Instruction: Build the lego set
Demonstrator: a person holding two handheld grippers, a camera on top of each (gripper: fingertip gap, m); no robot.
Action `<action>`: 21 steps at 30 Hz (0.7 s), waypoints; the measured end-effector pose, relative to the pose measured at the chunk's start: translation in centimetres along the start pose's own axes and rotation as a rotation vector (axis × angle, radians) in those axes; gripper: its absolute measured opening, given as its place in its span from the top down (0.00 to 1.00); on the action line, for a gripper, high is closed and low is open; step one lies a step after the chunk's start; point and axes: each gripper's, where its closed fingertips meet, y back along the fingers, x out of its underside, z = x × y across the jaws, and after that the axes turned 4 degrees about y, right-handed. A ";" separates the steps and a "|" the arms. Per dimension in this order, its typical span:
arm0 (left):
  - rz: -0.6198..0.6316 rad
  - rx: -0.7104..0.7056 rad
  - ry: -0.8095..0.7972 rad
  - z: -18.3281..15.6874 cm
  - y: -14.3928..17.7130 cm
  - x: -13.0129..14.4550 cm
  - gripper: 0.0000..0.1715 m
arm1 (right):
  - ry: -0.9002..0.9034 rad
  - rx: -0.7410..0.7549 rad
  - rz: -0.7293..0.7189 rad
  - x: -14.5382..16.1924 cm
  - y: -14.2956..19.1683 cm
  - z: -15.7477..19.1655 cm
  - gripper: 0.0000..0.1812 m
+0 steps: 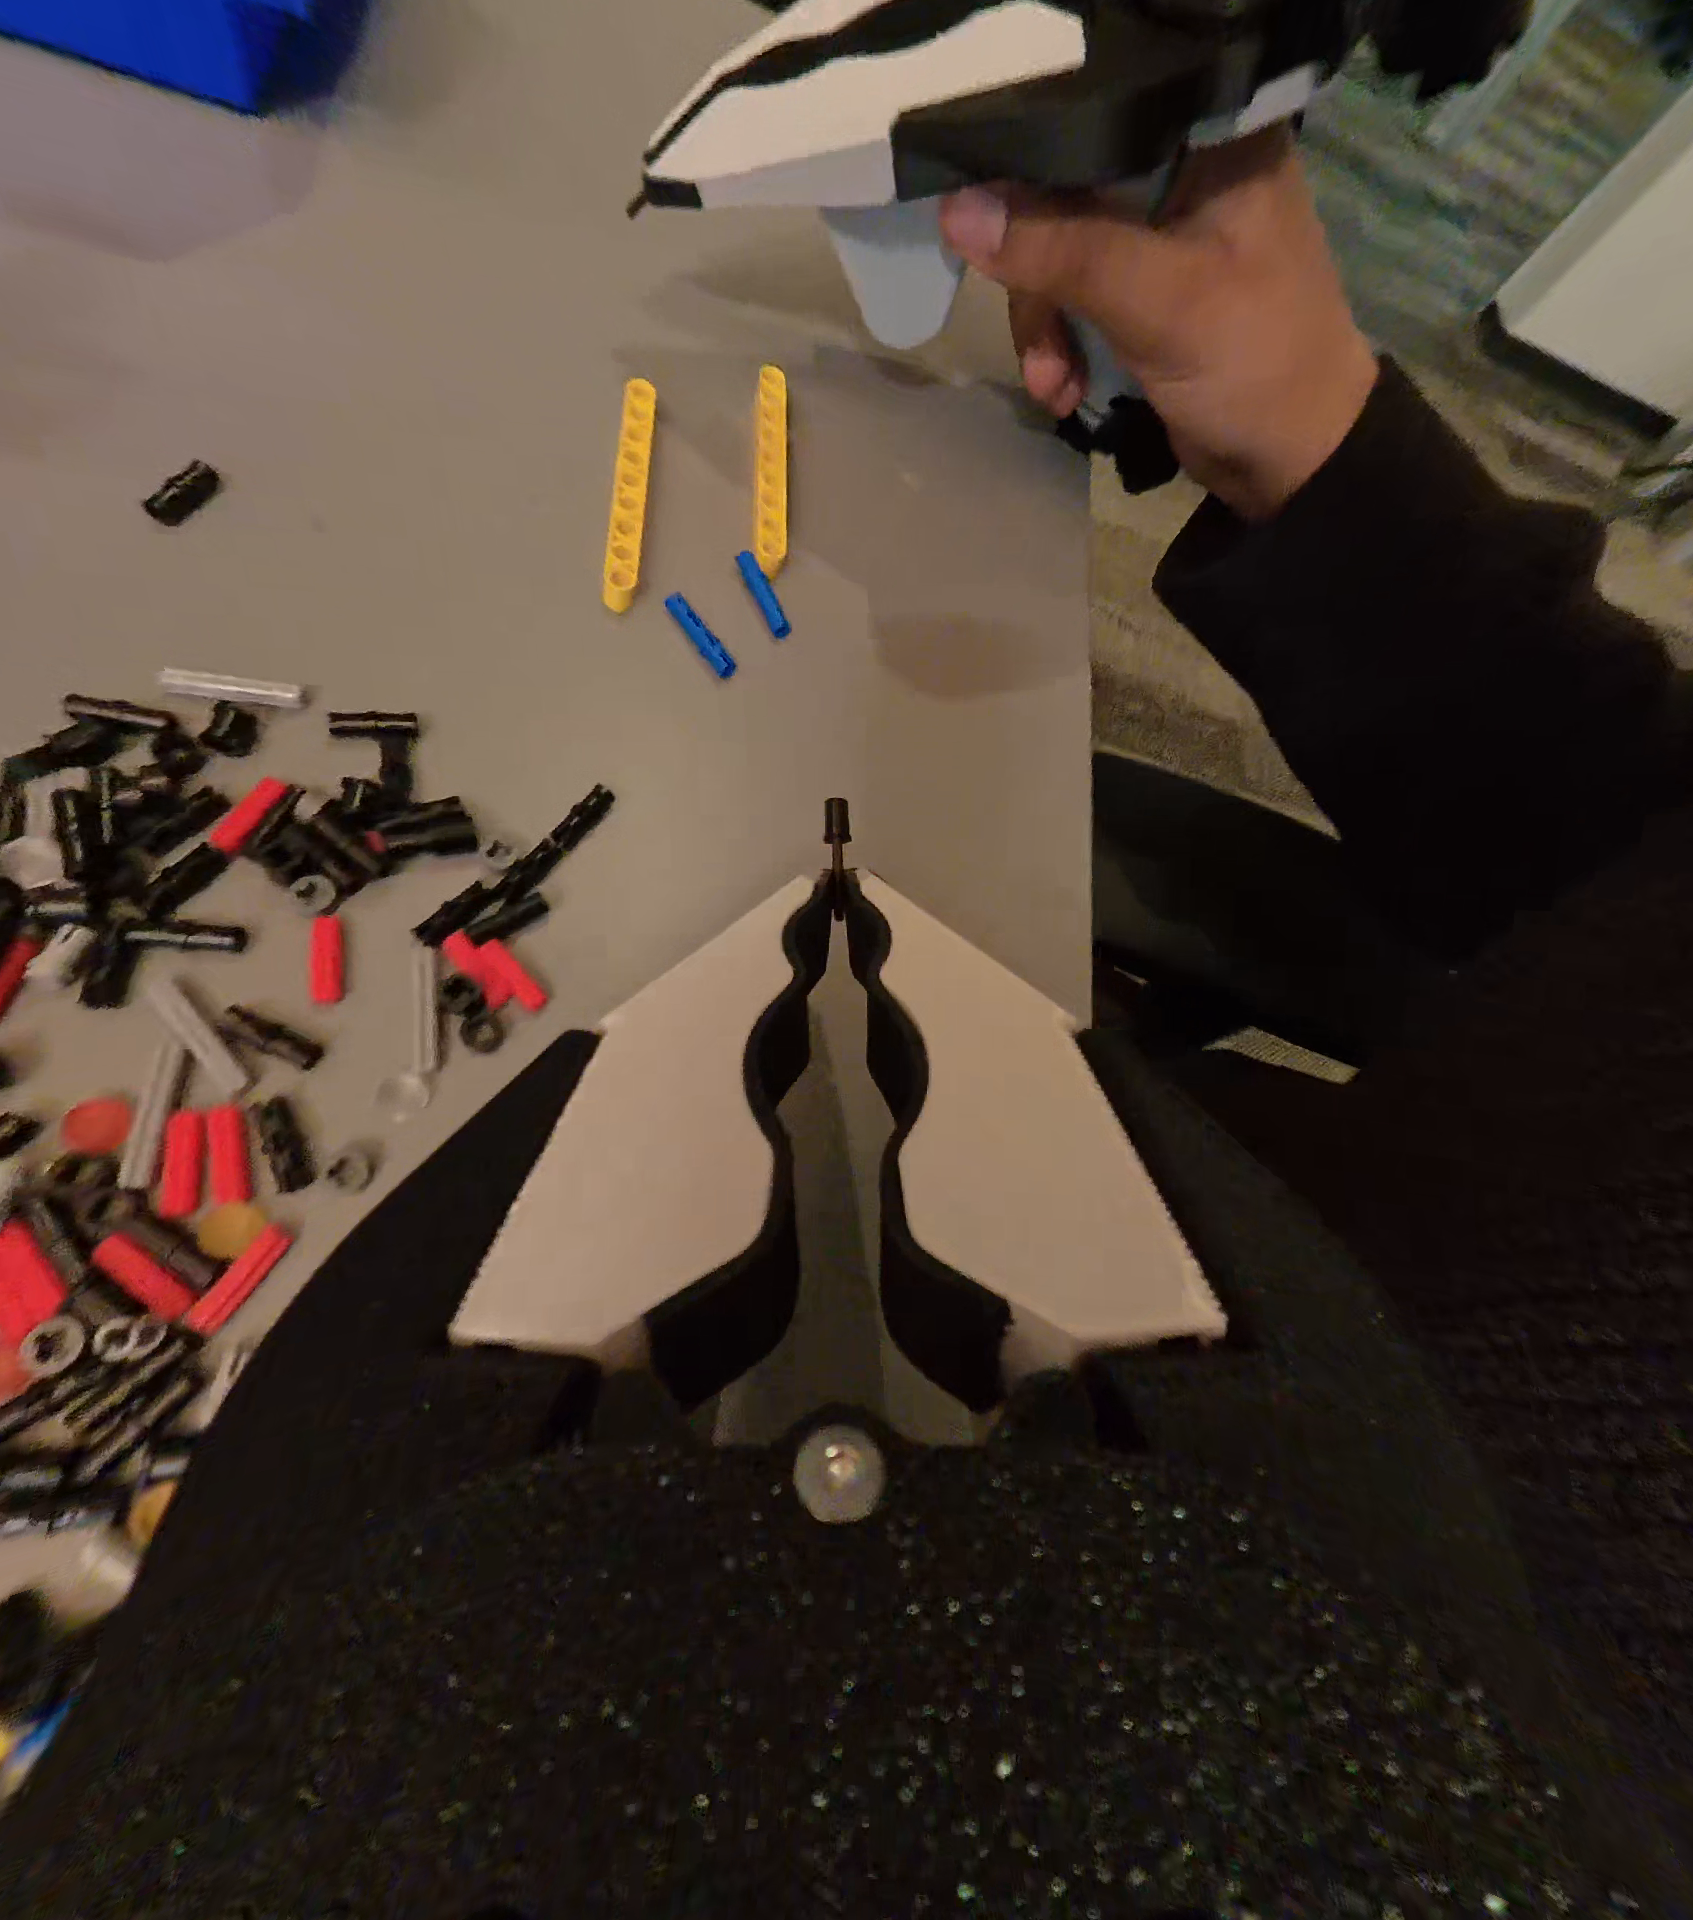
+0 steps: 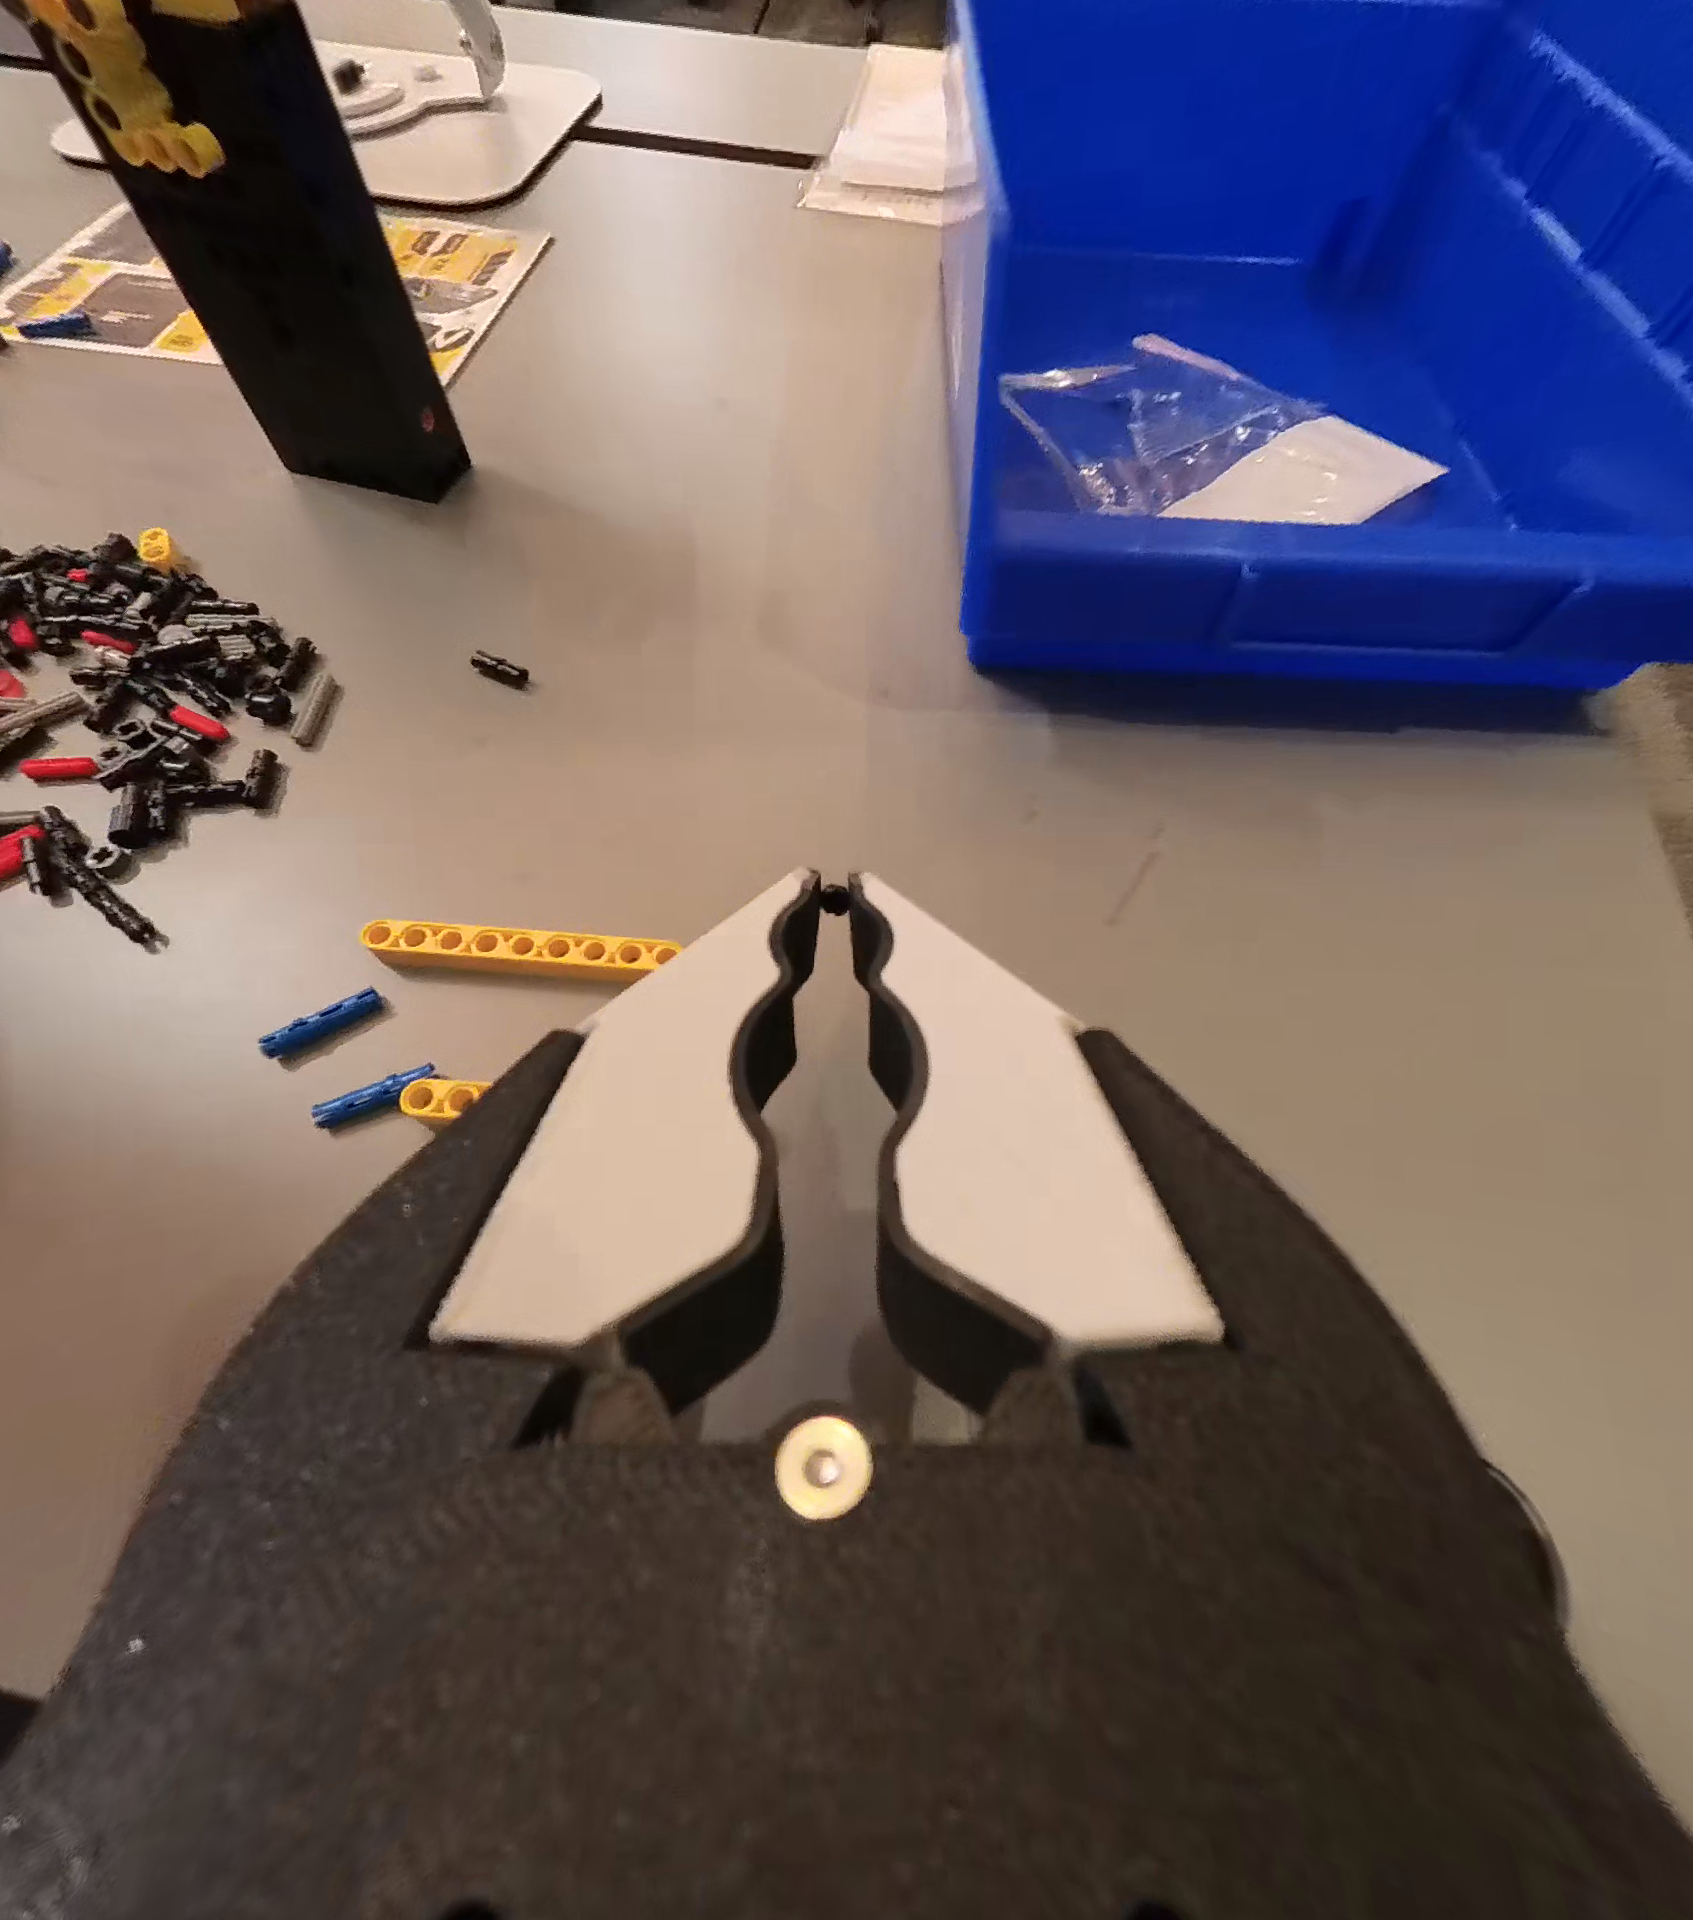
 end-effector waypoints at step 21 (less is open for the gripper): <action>0.082 -0.153 -0.019 2.4 -3.0 0.3 0.99 | 0.089 -0.038 0.203 2.3 -2.6 1.0 0.97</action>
